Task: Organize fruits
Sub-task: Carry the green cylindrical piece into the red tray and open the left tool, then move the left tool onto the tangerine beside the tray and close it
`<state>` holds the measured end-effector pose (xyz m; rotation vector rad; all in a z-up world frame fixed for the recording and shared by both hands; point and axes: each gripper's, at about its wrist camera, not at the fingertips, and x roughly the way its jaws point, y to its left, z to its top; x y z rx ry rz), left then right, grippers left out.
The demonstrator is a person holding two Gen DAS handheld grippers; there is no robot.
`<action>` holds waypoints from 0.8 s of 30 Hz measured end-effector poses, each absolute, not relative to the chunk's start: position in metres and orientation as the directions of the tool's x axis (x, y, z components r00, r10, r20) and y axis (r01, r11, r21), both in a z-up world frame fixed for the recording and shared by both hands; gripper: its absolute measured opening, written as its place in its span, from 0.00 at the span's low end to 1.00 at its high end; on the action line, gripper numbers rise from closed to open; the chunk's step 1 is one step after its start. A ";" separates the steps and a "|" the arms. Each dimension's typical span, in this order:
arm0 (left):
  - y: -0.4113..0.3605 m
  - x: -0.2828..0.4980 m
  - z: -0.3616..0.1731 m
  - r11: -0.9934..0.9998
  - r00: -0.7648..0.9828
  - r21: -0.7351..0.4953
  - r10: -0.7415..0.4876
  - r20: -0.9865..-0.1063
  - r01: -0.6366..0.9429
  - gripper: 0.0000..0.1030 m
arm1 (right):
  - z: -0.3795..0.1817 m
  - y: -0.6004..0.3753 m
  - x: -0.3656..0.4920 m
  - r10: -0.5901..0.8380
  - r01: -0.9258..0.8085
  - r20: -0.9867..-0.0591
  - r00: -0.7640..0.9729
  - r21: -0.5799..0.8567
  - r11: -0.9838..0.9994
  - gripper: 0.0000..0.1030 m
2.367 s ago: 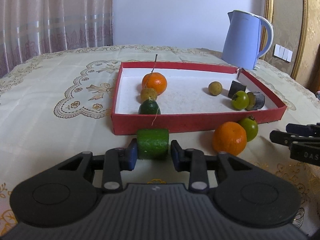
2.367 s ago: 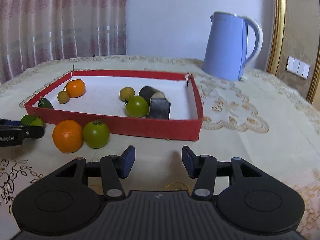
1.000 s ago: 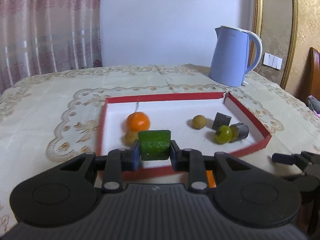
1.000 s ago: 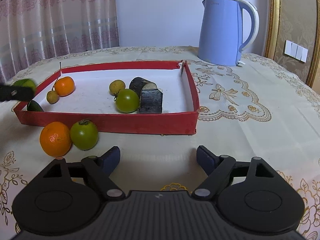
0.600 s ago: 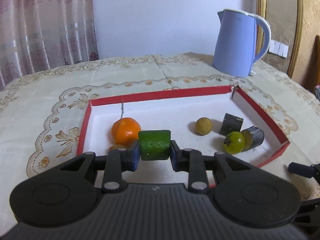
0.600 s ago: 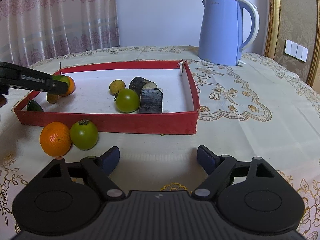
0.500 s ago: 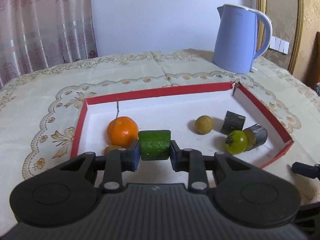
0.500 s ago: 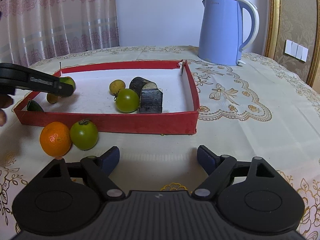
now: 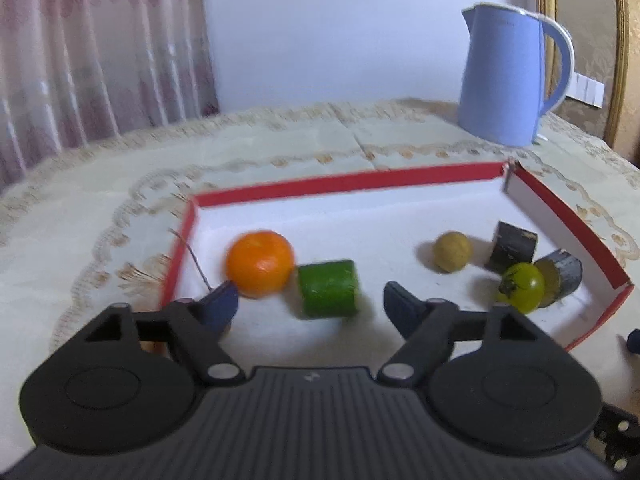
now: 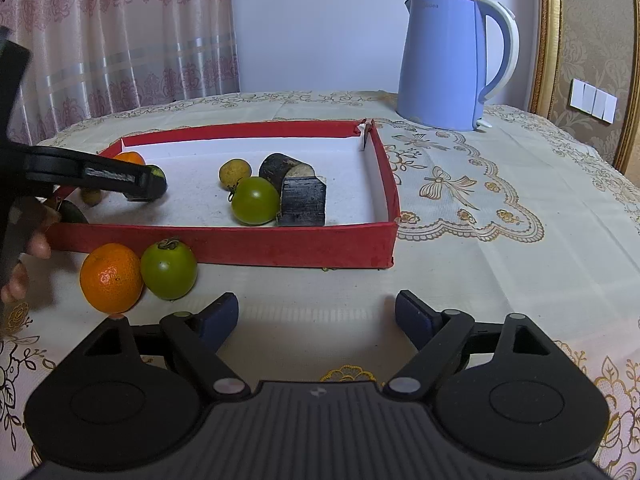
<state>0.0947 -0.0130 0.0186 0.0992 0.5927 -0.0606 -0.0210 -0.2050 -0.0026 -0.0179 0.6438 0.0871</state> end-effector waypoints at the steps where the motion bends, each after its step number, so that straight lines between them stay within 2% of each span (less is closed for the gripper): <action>1: -0.012 0.091 0.022 0.993 0.834 0.084 -0.026 -0.551 0.087 0.82 | -0.003 -0.205 -0.021 0.075 -0.087 -0.600 0.796 0.010 0.996 0.84; 7: 0.004 0.047 0.037 0.997 0.863 0.034 -0.038 -0.504 0.064 0.83 | -0.003 -0.205 -0.021 0.076 -0.087 -0.600 0.796 0.011 0.996 0.84; 15: 0.009 -0.018 0.036 0.992 0.869 -0.034 -0.126 -0.479 0.125 0.88 | -0.003 -0.205 -0.021 0.076 -0.087 -0.600 0.796 0.012 0.996 0.84; 21: -0.014 -0.025 0.028 0.989 0.869 0.023 -0.116 -0.482 0.145 0.87 | -0.003 -0.205 -0.021 0.076 -0.087 -0.600 0.796 0.012 0.996 0.85; 24: -0.021 -0.024 0.024 0.986 0.856 0.012 -0.136 -0.498 0.164 0.87 | -0.003 -0.205 -0.020 0.061 -0.073 -0.604 0.795 0.005 0.997 0.92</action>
